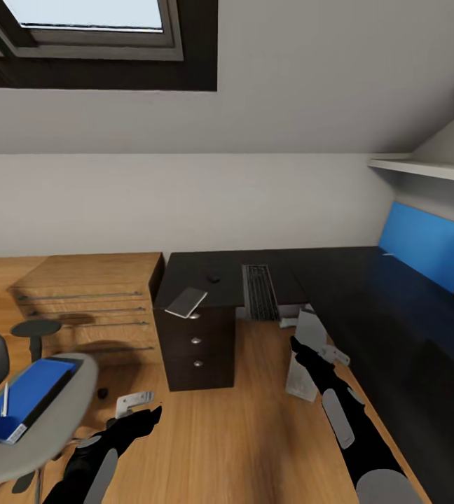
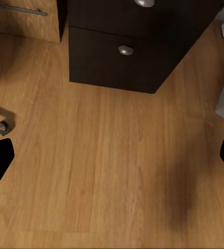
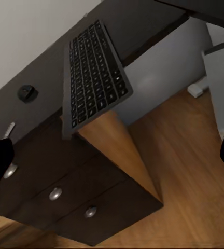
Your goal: In the bedroom, organize the workspace by keeping the computer under the desk, ensuring the monitor is on the desk, placing the keyboard on the desk next to the monitor, placing the mouse on the desk next to the keyboard, moving the folder from the swivel chair onto the desk next to the mouse, stacking the notebook on top of the folder with the pen on top of the notebook, and positioning the swivel chair next to the desk.
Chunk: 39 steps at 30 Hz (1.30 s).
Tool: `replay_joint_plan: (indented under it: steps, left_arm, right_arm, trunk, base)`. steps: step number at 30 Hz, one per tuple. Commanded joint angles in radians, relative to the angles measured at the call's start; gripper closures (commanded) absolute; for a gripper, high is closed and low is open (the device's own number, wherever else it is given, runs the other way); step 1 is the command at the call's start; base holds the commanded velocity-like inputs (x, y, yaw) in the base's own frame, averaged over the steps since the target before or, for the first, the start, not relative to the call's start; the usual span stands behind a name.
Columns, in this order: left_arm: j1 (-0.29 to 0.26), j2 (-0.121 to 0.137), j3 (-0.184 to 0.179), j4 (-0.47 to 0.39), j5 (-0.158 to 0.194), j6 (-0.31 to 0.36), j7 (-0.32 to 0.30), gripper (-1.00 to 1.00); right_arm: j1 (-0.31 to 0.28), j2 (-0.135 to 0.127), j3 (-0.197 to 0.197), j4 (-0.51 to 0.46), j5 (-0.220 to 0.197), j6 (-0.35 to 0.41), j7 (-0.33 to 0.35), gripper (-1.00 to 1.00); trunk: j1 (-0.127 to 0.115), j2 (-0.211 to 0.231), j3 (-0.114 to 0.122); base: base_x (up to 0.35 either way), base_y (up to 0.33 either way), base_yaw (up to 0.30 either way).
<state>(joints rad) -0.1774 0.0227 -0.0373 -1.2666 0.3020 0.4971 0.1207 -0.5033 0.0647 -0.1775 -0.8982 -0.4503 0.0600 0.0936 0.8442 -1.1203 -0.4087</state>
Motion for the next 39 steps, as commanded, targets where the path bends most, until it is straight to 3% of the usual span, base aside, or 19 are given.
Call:
replay_joint_plan:
  steps: [1,2,3,5,9,15,20,26,39]
  left_arm:
    - [-0.001,0.001,-0.004,-0.006,0.011,0.003,0.010,-1.00]
    - [-0.001,0.000,-0.004,-0.008,0.011,0.003,0.010,-1.00]
    - [-0.001,-0.001,-0.004,-0.010,0.011,0.002,0.010,-1.00]
    - [-0.001,-0.001,-0.005,-0.011,0.011,0.002,0.010,-1.00]
    - [-0.001,-0.002,-0.008,-0.011,0.011,0.001,0.008,-1.00]
    - [0.000,-0.002,-0.009,-0.039,0.012,0.003,0.006,-1.00]
    - [-0.001,-0.002,-0.009,-0.098,0.020,0.009,0.005,-1.00]
    - [0.003,-0.001,-0.009,-0.174,0.047,0.013,0.006,-1.00]
    - [0.004,-0.015,-0.009,-0.185,0.053,0.016,0.009,-1.00]
  right_arm:
    - [0.002,-0.002,-0.006,0.004,-0.033,0.017,0.007,-1.00]
    - [0.003,-0.006,-0.006,0.006,-0.053,0.027,0.007,-1.00]
    - [0.004,-0.016,-0.005,0.016,-0.133,0.089,0.008,-1.00]
    - [0.004,-0.022,-0.005,0.024,-0.212,0.152,0.009,-1.00]
    - [0.005,-0.041,-0.004,0.031,-0.312,0.213,0.009,-1.00]
    - [0.005,-0.055,-0.005,0.037,-0.424,0.266,0.015,-1.00]
    - [0.005,-0.056,-0.005,0.037,-0.450,0.274,0.027,-1.00]
    - [0.005,-0.056,-0.006,0.038,-0.467,0.274,0.030,-1.00]
    - [0.005,-0.052,0.006,0.076,-0.464,0.273,0.031,-1.00]
  trunk:
    - [0.001,-0.001,-0.001]
    - [0.001,-0.001,-0.001]
    - [0.001,-0.001,-0.001]
    - [0.001,-0.001,-0.001]
    - [0.001,-0.001,-0.001]
    - [0.001,-0.001,-0.001]
    - [0.001,-0.001,-0.001]
    - [0.024,-0.043,-0.020]
    - [0.073,-0.134,-0.061]
  base:
    - [0.333,0.000,0.000]
    - [0.333,0.000,0.000]
    - [0.333,0.000,0.000]
    - [0.333,0.000,0.000]
    - [0.310,0.004,0.000]
    - [0.138,0.029,0.000]
    - [0.019,0.005,0.000]
    - [0.004,0.001,0.000]
    - [0.000,0.000,0.000]
